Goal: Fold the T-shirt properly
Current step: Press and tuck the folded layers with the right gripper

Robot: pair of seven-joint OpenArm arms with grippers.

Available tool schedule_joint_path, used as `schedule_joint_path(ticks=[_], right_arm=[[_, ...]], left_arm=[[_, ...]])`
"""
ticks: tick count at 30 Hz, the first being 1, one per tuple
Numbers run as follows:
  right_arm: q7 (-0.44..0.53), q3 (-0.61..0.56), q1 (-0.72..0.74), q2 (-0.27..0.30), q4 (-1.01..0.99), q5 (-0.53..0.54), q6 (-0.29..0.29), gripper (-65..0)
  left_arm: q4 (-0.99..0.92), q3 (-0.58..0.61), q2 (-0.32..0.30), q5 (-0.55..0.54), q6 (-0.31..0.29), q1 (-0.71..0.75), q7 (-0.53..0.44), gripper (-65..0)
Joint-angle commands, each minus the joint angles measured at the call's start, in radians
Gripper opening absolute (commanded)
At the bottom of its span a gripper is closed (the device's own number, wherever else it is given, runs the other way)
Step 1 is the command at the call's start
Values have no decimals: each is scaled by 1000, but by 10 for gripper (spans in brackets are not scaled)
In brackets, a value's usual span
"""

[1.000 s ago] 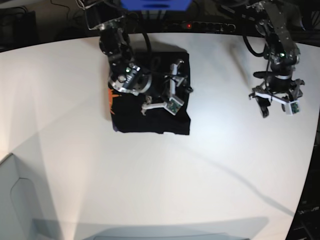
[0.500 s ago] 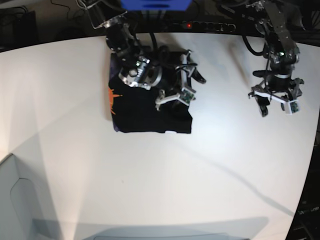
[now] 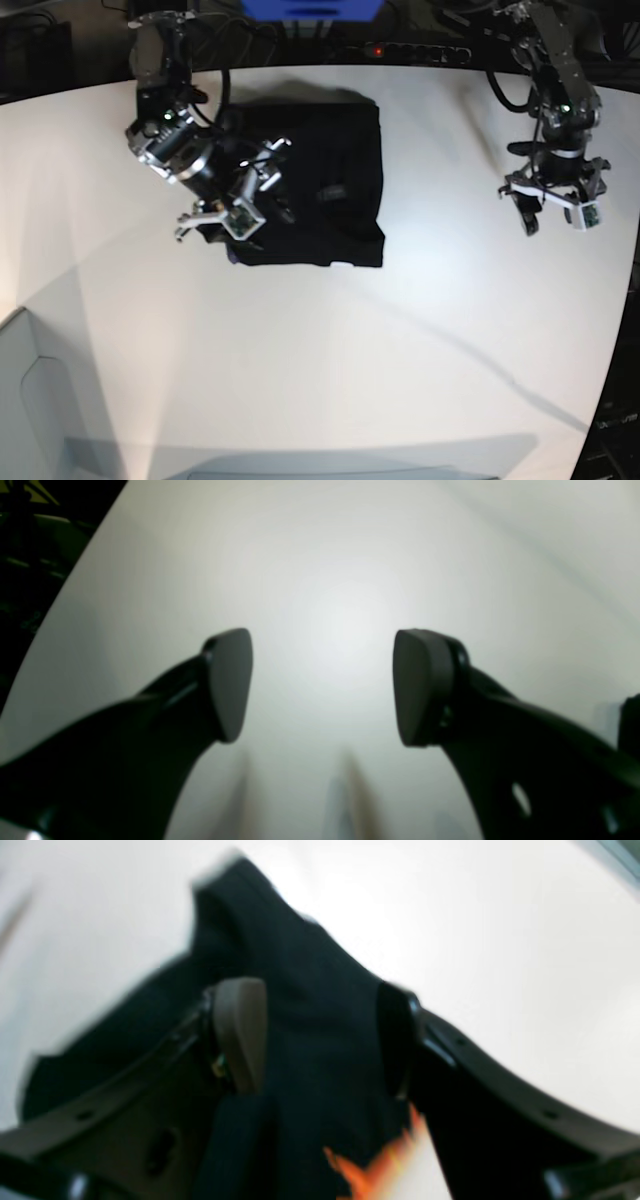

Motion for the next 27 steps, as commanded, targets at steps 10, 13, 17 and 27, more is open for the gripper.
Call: schedule_joint_path(ticks=[10,13,17,27], right_arm=[[30,-12,-182,13,5,23,10,-650],[30,-65,-176,16,-75,23,10,-650],[75,-111,-163,19,-147,23,10,-650],[96,-112,-33,-18,2,21,10,-650]], left_arm=[[20,3,-2,-4,-2,-38,-23,-225],[20,3,-2,-4,-2,-48,-23,-225],[20,1,-2,-4,-2,-50,-23,-225],[18,1,5,-4,-2,-45,-21,-225]])
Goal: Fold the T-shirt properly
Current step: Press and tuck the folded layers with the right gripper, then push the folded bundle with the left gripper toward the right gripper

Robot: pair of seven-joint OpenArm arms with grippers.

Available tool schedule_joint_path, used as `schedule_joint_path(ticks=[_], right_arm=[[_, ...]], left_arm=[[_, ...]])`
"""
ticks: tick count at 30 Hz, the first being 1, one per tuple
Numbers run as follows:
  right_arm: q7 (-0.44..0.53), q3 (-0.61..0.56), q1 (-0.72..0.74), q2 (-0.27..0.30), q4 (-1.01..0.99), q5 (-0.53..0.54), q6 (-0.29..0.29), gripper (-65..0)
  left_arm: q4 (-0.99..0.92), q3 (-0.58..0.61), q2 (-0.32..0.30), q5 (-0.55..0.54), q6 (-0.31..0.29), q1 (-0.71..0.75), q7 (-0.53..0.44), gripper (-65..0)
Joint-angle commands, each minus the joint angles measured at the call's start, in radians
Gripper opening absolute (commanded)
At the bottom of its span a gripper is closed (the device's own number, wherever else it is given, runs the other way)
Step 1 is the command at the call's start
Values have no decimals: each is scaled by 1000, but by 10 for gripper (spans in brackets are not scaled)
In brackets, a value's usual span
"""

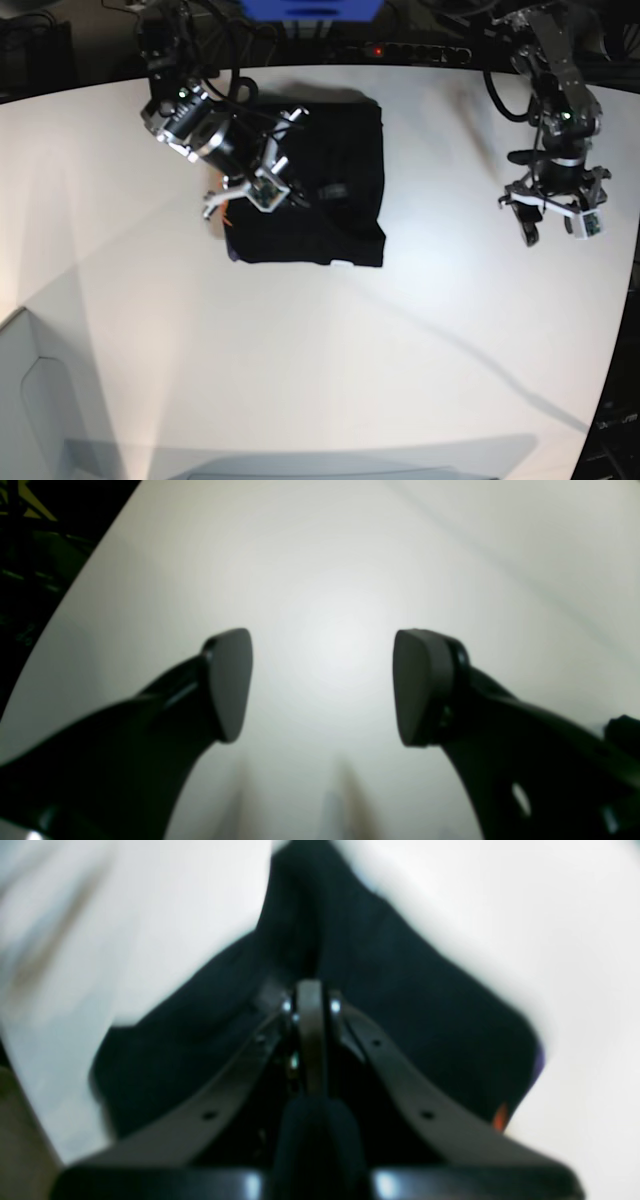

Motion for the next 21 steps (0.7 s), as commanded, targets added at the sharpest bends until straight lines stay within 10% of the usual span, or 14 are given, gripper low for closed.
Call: schedule_joint_path(ticks=[1,21], right_arm=[[28,-9,39,-22,-6,23,11,-650],[122,-10,424,-176,-678,23,11,-650]], left_arm=[[18,-5,-1,-4,0,-6,-21,-225],[24,1,84,-4,-1,62,-21,-225]])
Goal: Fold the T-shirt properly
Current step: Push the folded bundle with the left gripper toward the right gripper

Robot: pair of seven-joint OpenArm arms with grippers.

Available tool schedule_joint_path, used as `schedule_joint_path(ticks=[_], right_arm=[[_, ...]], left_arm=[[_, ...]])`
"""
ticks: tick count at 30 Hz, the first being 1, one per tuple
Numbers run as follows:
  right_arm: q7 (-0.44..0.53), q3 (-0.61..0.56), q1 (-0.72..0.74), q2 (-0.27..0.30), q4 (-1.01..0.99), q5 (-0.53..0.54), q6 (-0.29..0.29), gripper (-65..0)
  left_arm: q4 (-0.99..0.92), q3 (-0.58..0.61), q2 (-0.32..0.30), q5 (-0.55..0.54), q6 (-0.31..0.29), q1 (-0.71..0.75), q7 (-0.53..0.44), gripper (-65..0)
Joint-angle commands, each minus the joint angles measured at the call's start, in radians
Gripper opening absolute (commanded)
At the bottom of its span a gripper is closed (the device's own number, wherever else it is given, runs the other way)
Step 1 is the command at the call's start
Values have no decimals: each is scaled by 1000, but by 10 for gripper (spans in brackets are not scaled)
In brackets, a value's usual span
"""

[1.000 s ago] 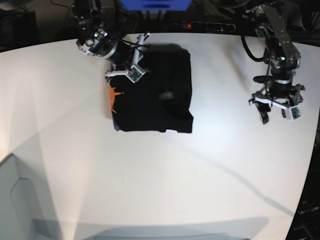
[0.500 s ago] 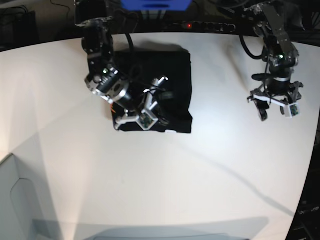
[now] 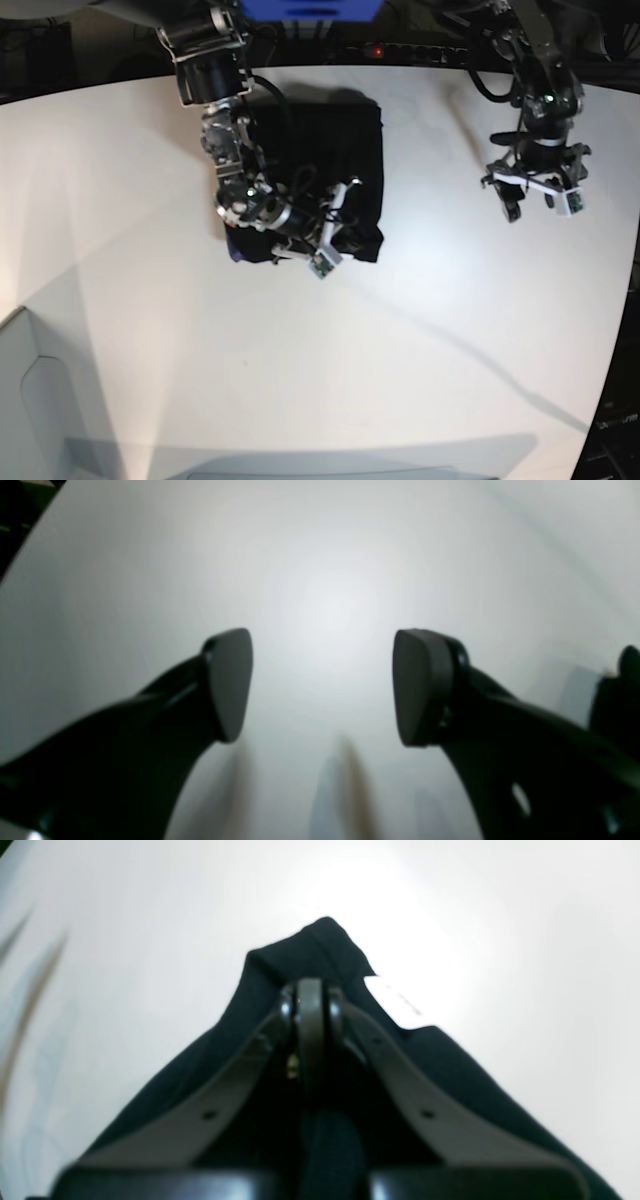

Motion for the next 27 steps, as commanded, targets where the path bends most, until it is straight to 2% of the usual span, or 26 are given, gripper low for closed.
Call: schedule_joint_path(ticks=[1,5,7,11,15,18,22,27], right_arm=[[31,1,17,-11,58,25,10,-650],[28,6,-35,-4,256,23,10,-650],[28,6,-72,17,352,22,10,-650],[-2,14,-120,72,457,22,10,-650],[-74,103,-143,109,503,22,10,-650],[-81,179,-157,115,524,22,10,-650],[-94,261,-160,138,541,22,10,-650],[-123,305,-175,177,544,22,10,-650]], left_arm=[[33,1,-3,-7,-1,-5,-21,-225],[81,76,31,-7,-1,6,-10,-225],[108,128,40,-16,-1,15,24,-225],[107,179,72,-136,5,14,107,-225],[82,222,89,-229,6,14,170,-225],[62,260,89,-274,6,14,182,-225],[-24,318,87,-288,8,5,177,-225],[-148,335,87,-289,8,-28,177,-225]])
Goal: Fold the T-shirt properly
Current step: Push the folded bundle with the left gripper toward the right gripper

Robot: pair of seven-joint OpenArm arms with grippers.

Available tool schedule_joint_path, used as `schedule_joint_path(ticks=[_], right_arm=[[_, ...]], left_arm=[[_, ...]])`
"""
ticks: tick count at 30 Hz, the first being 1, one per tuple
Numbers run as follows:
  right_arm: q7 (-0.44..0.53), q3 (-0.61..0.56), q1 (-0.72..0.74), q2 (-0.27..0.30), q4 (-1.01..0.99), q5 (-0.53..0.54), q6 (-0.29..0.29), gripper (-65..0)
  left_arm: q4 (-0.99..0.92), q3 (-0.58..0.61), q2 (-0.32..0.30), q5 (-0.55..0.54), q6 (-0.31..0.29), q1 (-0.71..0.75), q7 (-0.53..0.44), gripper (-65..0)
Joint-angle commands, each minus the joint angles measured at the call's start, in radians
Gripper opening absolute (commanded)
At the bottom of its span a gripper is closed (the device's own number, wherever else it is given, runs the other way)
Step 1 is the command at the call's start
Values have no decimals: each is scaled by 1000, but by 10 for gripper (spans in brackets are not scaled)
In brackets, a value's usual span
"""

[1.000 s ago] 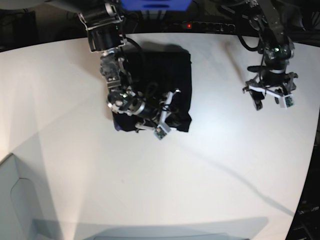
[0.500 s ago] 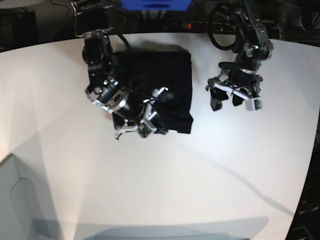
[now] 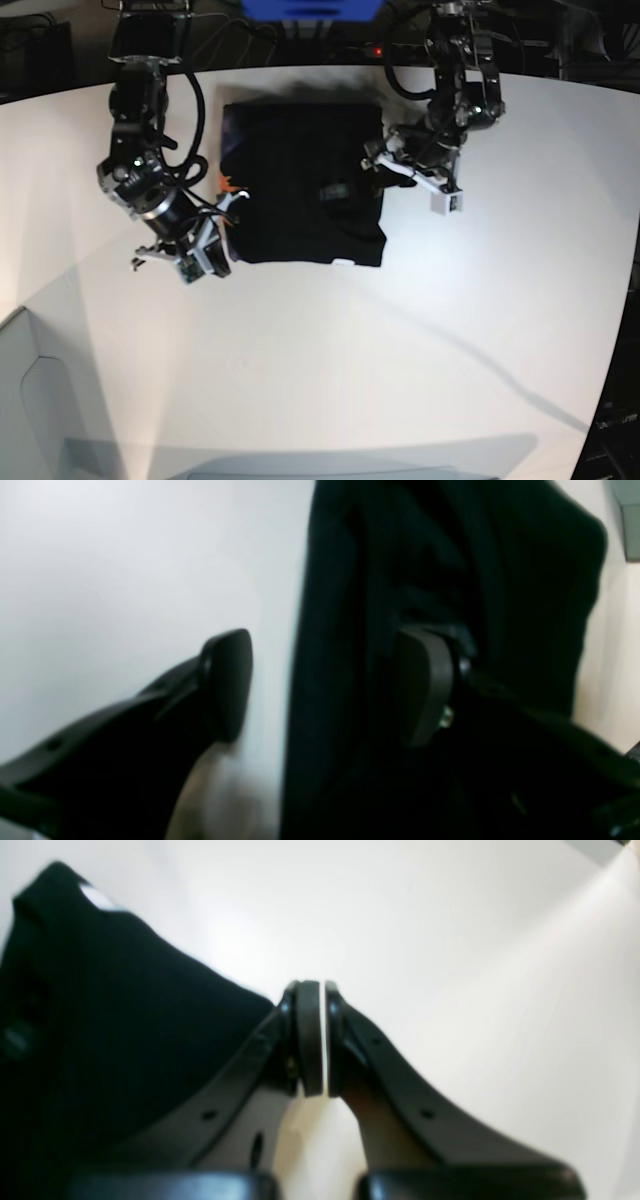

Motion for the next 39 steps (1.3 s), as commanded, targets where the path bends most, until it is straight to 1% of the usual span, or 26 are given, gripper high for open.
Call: schedule_joint_path(ticks=[1,4,8,10,11,12,15,17,18,21,23,25,27,29,31,33,36,39], right_arm=[[26,13,-1,10,28,19,10,-650],[28,39,-22,13,54,19,10,-650],[28,48,-41,15,98,19,10,-650],[28,79,-47,15,125,19,10,-650],[28,100,-48,12,137,19,10,-650],[28,119,-48,10,146,19,10,-650],[28,174,-45,13,157,19,10,-650],[28,212,-45,13,157,19,10,-650],[28,237,-45,13,157,19,10,-650],[28,298,-44,13,157,19,10,-650],[28,338,-44,13,157,19,10,-650],[28,370,-44,12,157,19,10,-650],[28,402,-44,12,157,19,10,-650],[28,425,-44,12,157,19,10,-650],[28,450,-44,12,157,19,10,-650],[28,479,-44,8,157,19,10,-650],[28,514,-48,8,157,19,10,-650],[28,542,-53,7,157,19,10,-650]], left_arm=[[-7,-1,-1,-13,-3,-5,-11,-225],[-65,5,-1,-13,-9,-38,-11,-225],[-144,77,-10,-13,-11,-72,-11,-229],[-162,101,-10,-13,-11,-86,-11,-240],[-171,112,-18,-13,-11,-94,-10,-271],[-180,126,-26,-13,-11,-101,-10,-317],[-222,166,-44,-13,-11,-138,-8,-502],[-249,196,-59,-9,-11,-164,-7,-610],[-266,213,-75,-7,-11,-180,-5,-650],[-323,302,-132,-10,-12,-242,-2,-643],[-358,396,-182,-13,-14,-298,-2,-650],[-392,525,-228,-13,-15,-368,-4,-650],[-427,675,-268,-7,-49,-456,-11,-650],[-464,826,-291,-2,-109,-559,-11,-650],[-496,957,-291,-2,-149,-652,-13,-650],[-523,1060,-285,-2,-167,-735,-28,-650],[-569,1186,-237,-1,-169,-838,-102,-650],[-664,1269,-178,-1,-169,-921,-170,-650]])
